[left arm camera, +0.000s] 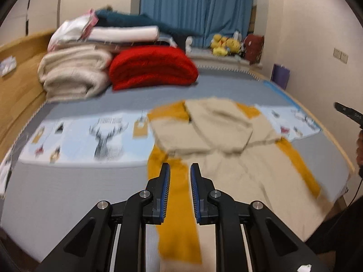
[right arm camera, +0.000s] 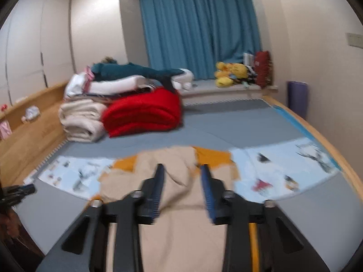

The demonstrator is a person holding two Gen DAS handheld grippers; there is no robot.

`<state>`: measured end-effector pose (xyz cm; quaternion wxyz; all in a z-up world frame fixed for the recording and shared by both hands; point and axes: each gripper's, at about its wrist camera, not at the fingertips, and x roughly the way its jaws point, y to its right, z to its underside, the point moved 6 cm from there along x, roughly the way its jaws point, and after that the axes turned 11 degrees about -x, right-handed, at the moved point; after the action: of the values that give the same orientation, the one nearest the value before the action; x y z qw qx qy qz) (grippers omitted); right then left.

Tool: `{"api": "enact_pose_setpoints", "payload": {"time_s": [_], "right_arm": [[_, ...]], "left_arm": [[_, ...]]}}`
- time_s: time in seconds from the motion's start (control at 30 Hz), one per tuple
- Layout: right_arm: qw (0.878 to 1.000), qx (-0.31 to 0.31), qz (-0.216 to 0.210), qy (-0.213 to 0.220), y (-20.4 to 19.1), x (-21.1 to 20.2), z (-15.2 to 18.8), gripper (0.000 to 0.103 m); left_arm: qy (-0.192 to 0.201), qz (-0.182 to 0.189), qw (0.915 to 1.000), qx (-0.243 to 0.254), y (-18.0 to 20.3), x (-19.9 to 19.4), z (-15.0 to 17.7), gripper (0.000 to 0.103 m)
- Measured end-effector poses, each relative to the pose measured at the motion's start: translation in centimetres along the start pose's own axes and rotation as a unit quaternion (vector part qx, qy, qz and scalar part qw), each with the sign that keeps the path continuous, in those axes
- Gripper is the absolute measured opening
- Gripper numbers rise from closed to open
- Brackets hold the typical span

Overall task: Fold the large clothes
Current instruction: 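Grasp the jacket hem with the left tool while the right tool grasps it too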

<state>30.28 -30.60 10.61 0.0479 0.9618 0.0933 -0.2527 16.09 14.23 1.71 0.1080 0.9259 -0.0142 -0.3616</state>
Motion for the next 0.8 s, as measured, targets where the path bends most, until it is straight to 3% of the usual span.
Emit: {"api": "enact_pose_setpoints", "payload": {"time_s": [0.1,0.13,0.27,0.37,0.43,0.5,0.63,0.8], "right_arm": [[0.998,0.019,0.008,-0.065,2.9,-0.9,5.7,0.025],[0.995,0.026,-0.001,-0.101,3.5,-0.4,8.3,0.025],[0.975,0.066,-0.002,-0.212,5.6,1.9,17.1,0.027],[0.963,0.099,-0.004,-0.251,7.0,2.9,20.9,0.029],[0.947,0.114,0.014,-0.301,8.3,3.7,23.8,0.03],[0.931,0.147,0.017,-0.333,9.5,4.2,25.8,0.03],[0.915,0.191,0.025,-0.356,10.8,4.4,27.9,0.03],[0.905,0.146,0.032,-0.398,10.3,4.7,29.9,0.034]], "left_arm": [[-0.034,-0.004,0.9988,-0.034,-1.8,0.7,4.6,0.014],[-0.063,-0.013,0.9963,-0.056,-2.9,1.8,6.7,0.014],[-0.148,0.003,0.9792,-0.138,-5.1,5.1,10.7,0.014],[-0.187,-0.016,0.9731,-0.134,-5.7,6.5,12.5,0.015],[-0.214,-0.019,0.9667,-0.139,-6.0,7.2,13.9,0.015],[-0.243,-0.03,0.9581,-0.149,-6.4,8.0,15.3,0.016],[-0.254,-0.055,0.9526,-0.157,-7.1,8.6,16.6,0.022],[-0.251,-0.086,0.9526,-0.15,-7.6,8.8,17.4,0.032]]}}
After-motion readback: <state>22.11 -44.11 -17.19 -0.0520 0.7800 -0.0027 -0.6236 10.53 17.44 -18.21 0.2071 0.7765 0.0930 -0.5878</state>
